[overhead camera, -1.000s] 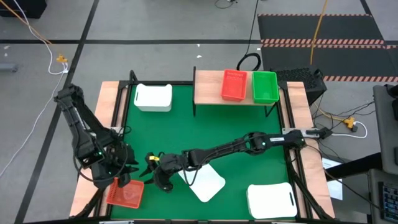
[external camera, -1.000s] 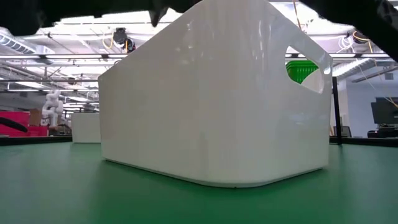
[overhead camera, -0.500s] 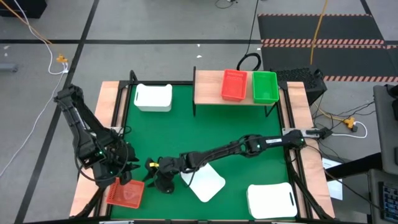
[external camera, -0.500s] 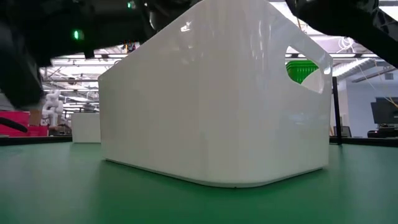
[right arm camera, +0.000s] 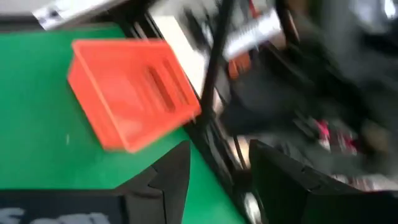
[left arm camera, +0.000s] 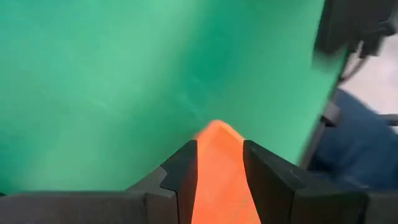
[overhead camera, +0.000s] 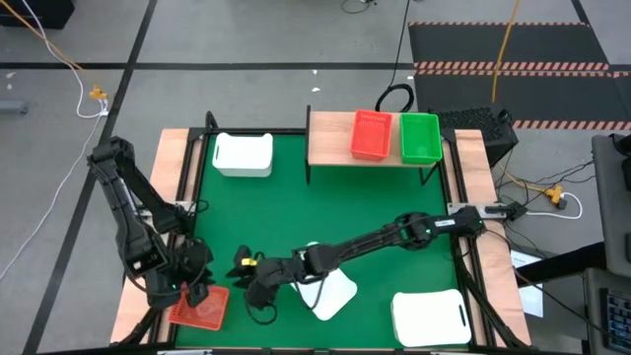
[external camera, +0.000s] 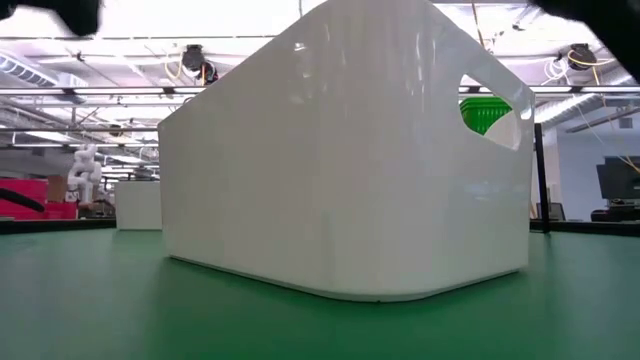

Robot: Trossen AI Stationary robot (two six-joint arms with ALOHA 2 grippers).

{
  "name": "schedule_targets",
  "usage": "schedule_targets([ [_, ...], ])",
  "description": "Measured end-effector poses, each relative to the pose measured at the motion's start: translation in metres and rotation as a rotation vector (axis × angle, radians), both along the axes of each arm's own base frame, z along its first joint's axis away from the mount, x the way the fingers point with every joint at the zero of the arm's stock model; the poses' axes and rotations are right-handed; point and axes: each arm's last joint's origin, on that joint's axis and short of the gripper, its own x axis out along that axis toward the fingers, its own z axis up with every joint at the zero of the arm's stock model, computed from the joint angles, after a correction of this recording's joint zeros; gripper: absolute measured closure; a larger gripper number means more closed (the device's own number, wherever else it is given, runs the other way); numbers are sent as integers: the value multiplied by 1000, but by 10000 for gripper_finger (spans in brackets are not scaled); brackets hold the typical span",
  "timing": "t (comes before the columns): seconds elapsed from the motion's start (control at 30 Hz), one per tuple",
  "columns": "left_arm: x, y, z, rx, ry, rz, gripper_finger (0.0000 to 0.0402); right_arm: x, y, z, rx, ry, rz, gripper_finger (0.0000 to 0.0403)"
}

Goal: Stack baskets on shelf by color
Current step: Stack the orange bin on top of the orange bin on the shelf

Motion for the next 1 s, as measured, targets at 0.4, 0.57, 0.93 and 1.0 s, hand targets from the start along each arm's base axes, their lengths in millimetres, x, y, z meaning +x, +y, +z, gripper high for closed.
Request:
schedule_targets([
  [0.4,32,-66,-44,-292,99,201,271,-117,-100,110,431,-53,-85,328],
  [0.57,36,-68,-59,-272,207,254,271,-181,-121,94,559,-188,-68,332],
  [0.93,56,-49,-65,-174,255,223,270,-266,-131,44,652,-348,-159,332],
  [1.0,60,-47,-69,-180,310,190,271,-267,-127,42,660,-334,-149,332],
])
